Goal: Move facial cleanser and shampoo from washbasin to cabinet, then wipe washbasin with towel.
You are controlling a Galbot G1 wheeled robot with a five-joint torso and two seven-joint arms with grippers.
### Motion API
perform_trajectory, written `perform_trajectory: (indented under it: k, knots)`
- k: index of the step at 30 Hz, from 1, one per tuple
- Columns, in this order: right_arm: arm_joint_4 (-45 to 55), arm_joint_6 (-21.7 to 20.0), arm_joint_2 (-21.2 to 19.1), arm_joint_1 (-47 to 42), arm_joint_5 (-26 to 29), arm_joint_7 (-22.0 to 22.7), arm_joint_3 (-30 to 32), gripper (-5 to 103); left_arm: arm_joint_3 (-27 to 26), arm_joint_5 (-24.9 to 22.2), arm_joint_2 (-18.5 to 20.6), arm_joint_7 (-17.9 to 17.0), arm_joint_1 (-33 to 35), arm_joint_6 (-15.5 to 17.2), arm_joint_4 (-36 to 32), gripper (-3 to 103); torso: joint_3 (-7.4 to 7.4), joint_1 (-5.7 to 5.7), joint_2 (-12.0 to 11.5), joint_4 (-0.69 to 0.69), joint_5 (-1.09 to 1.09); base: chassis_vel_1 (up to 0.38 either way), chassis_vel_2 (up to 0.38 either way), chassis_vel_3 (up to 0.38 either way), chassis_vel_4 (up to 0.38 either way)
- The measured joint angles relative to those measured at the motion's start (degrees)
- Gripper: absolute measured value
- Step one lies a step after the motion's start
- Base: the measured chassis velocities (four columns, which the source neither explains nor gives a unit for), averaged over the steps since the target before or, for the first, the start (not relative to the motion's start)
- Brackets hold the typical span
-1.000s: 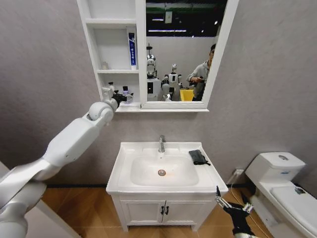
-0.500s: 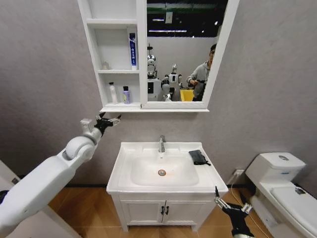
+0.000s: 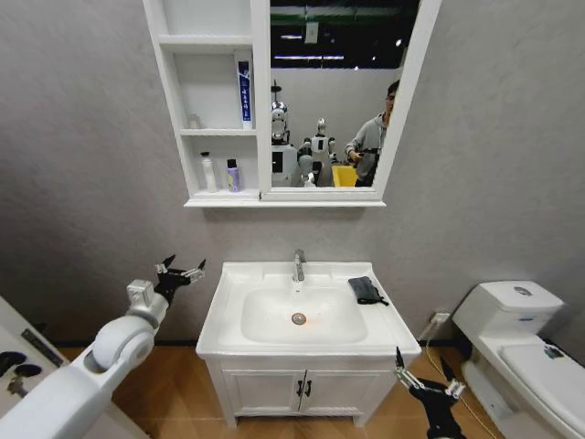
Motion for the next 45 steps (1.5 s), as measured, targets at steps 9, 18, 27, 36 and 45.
perform_trajectory:
  k: [9,18,27,36,45]
  knots:
    - [-1.63,0.64,-1.32,1.0,1.13,-0.71,0.25,100,-11.99,9.33,-10.51,7.1,16.25,-1.38,-4.75,100,0.0,0.0,0.0,-0.01,0.02,0.0,0.0,0.0,0.0]
    - [-0.36,-1.67,-3.11,3.39,1.84,-1.31,-0.83,100,-15.67,17.33,-21.85,11.79,28.18,-3.87,-11.03,100,0.0,0.0,0.0,-0.01,0.03,0.0,0.0,0.0,0.0]
    - [2.92,-3.96,-4.03,4.63,2.98,-1.26,-0.95,100,-12.28,21.8,-26.54,12.68,31.86,-4.39,-15.92,100,0.0,0.01,0.0,-0.02,0.02,0.0,0.0,0.0,0.0]
    - [4.11,-4.25,-3.54,4.02,2.37,-1.07,-0.85,100,-12.43,21.36,-26.55,12.58,33.87,-2.92,-20.88,100,0.0,0.01,0.0,-0.01,0.02,0.0,0.0,0.0,0.0]
    - [5.01,-3.81,-3.69,3.32,3.17,-1.62,-0.39,100,-12.28,20.57,-26.51,12.4,33.84,-2.06,-20.85,100,0.0,0.01,0.0,-0.01,0.01,0.0,0.0,0.0,0.0]
